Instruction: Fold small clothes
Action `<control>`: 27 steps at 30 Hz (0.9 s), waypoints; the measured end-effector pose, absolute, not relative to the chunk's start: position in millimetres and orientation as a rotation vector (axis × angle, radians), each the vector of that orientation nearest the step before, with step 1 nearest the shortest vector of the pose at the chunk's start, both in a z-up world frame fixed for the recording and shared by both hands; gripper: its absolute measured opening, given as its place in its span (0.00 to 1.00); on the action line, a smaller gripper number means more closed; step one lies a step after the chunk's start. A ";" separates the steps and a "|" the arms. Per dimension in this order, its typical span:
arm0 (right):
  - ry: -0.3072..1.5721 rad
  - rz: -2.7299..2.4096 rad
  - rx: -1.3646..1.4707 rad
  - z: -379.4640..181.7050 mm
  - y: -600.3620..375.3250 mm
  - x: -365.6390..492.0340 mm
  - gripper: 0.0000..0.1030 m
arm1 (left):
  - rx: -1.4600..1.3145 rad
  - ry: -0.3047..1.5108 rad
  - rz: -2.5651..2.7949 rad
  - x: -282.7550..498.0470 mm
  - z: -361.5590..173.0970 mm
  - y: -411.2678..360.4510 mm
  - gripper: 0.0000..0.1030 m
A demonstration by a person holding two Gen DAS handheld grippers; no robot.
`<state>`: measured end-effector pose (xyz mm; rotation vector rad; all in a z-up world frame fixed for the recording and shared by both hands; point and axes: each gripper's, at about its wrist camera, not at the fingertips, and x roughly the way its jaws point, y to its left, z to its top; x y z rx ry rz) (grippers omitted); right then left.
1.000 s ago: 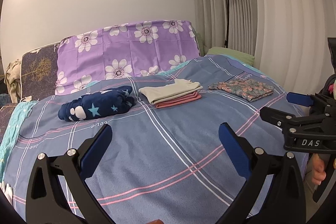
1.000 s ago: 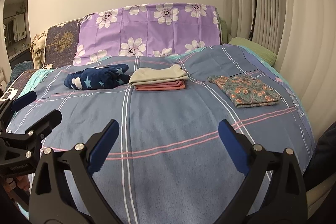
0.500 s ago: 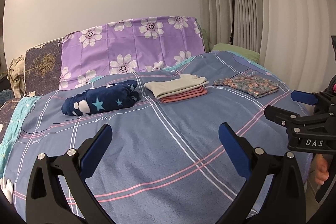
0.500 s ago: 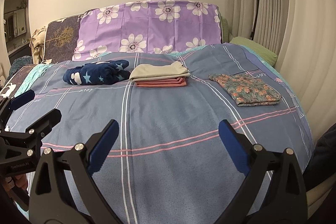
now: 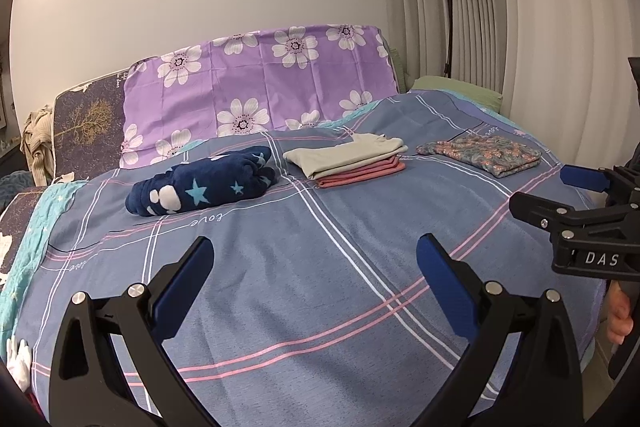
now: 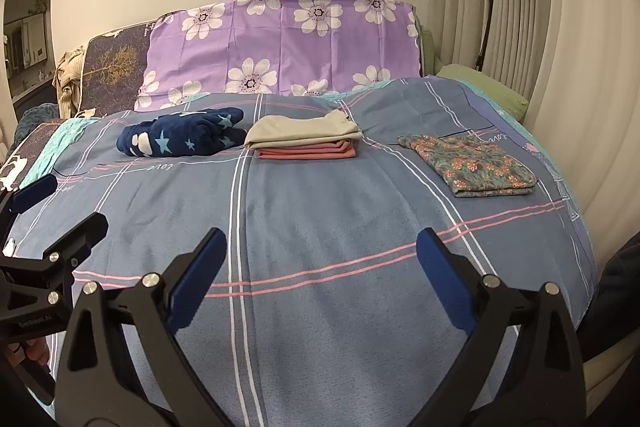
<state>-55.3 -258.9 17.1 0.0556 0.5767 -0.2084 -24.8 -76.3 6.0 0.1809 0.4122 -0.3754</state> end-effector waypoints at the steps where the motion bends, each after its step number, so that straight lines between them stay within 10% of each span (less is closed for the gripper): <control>1: 0.578 -0.209 0.054 16.6 -258.3 -54.9 0.94 | 0.184 0.411 -0.373 -25.3 5.9 -76.2 0.98; 27: 0.616 -0.213 0.007 8.3 -242.4 -41.2 0.94 | 0.153 0.532 -0.340 -12.9 -10.9 -61.2 0.98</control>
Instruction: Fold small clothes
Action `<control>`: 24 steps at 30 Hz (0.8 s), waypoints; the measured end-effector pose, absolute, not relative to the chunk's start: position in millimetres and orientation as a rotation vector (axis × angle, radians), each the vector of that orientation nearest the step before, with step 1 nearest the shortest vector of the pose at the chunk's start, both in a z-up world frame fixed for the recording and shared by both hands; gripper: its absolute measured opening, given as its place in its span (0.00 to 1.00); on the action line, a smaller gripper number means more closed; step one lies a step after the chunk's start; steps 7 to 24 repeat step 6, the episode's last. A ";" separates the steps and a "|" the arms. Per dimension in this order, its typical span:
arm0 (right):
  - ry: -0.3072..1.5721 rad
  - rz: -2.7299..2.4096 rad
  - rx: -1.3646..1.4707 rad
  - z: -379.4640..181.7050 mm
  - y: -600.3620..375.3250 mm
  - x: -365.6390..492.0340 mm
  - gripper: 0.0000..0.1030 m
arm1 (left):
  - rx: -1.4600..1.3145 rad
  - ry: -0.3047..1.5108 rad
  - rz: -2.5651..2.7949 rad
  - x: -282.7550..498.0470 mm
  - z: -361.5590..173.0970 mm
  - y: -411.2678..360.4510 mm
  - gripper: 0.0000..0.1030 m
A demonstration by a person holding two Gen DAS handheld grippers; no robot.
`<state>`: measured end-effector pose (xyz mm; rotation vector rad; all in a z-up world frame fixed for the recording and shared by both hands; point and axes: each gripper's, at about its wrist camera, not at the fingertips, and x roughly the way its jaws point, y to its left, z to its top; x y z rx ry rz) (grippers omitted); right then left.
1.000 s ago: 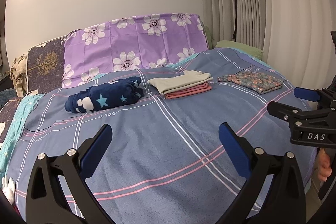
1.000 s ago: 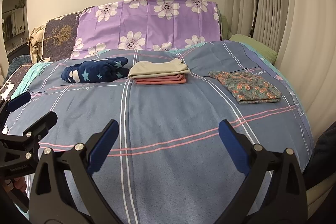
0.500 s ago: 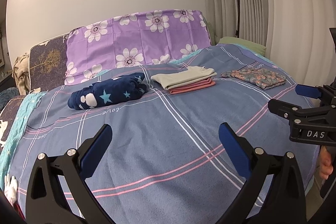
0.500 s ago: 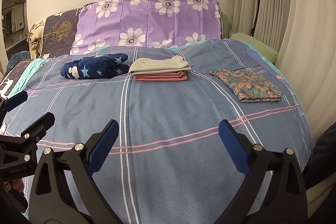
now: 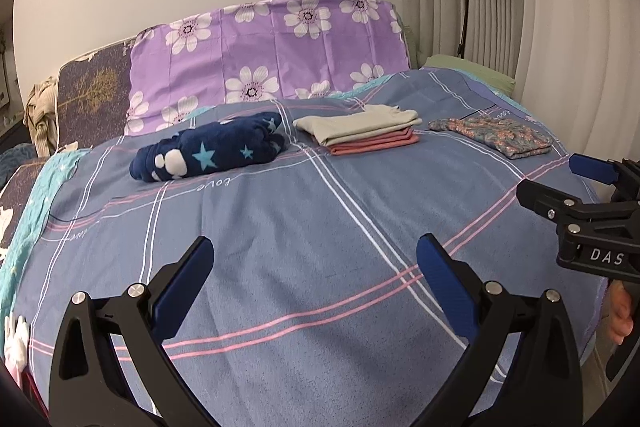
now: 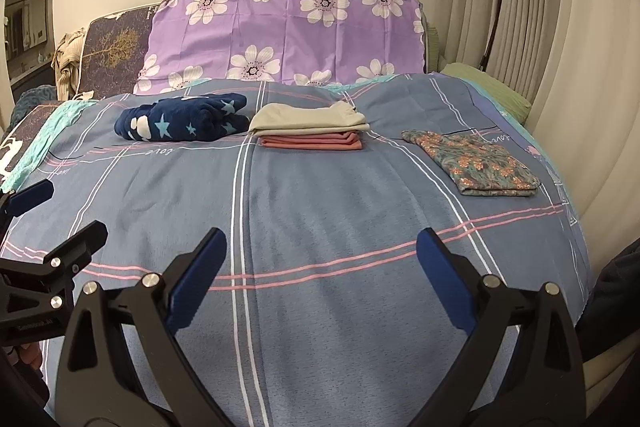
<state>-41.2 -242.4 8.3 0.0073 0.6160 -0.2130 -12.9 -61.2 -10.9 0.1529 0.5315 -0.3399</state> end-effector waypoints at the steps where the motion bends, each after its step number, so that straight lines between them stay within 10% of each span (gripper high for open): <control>1: 0.617 -0.213 0.004 8.1 -241.2 -40.5 0.94 | 0.151 0.534 -0.338 -12.2 -11.8 -59.9 0.98; 24: 0.620 -0.214 -0.006 7.1 -237.2 -39.5 0.95 | 0.136 0.549 -0.334 -7.9 -15.0 -55.3 0.98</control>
